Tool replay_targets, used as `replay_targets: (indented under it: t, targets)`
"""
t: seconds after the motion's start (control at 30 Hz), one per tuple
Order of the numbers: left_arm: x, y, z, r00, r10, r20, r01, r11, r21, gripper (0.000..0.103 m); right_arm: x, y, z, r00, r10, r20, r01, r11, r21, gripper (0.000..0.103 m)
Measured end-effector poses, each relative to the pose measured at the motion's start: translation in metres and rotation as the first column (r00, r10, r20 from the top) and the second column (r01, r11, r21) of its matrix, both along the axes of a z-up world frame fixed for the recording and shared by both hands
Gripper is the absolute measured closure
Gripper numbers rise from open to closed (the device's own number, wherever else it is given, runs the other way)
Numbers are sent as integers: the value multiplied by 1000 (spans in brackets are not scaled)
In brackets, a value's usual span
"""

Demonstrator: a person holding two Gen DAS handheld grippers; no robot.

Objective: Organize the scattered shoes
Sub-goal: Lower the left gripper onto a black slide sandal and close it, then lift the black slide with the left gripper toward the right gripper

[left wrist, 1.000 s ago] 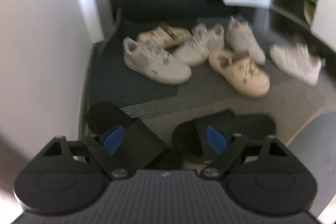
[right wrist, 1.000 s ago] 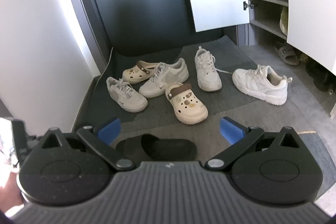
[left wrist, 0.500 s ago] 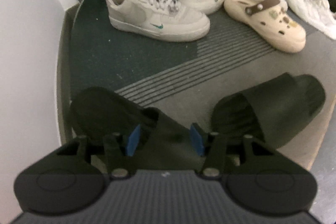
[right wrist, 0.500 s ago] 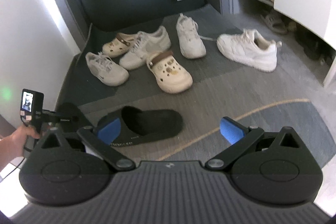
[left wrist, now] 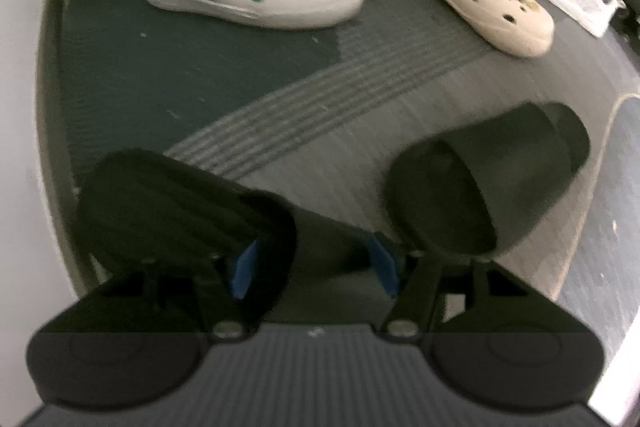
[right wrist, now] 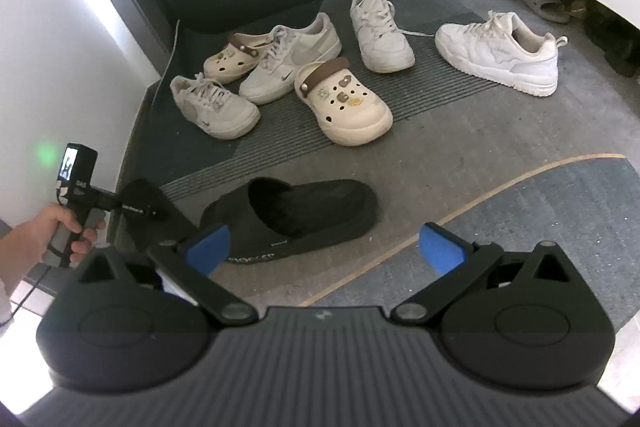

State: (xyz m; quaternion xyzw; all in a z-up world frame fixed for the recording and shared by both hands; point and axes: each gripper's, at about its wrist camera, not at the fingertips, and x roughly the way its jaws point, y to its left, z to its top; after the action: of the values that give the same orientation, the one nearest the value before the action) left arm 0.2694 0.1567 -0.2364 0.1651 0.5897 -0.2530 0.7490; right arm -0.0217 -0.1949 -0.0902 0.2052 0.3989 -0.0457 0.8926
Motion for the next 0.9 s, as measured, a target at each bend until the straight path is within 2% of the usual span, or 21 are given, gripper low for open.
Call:
replay_targets:
  t: [0.1,0.23,0.4,0.67,0.9]
  targets:
    - [-6,0,2,1000,1,9,-1,1000,-12,48,0,-3,1,1000,-9,3,9,1000,13,0]
    - [-9,4,17,1000,13,26,-11,998,-69,72,-1,-4,5,1000,-11,13,11,1000,15,0]
    - [-20,6,45,997,31,70,-22,993,-119,82,-2,-4,12,999,-12,36,11,1000,15,0]
    - [-49,-8,100,987,40,154,-12,984,-177,85,-9,-5,28,996,-1,91,-1,1000,19,0]
    - [-111,-48,133,986,-19,164,61,965,-254,85,-17,-8,38,991,14,131,-14,1000,1,0]
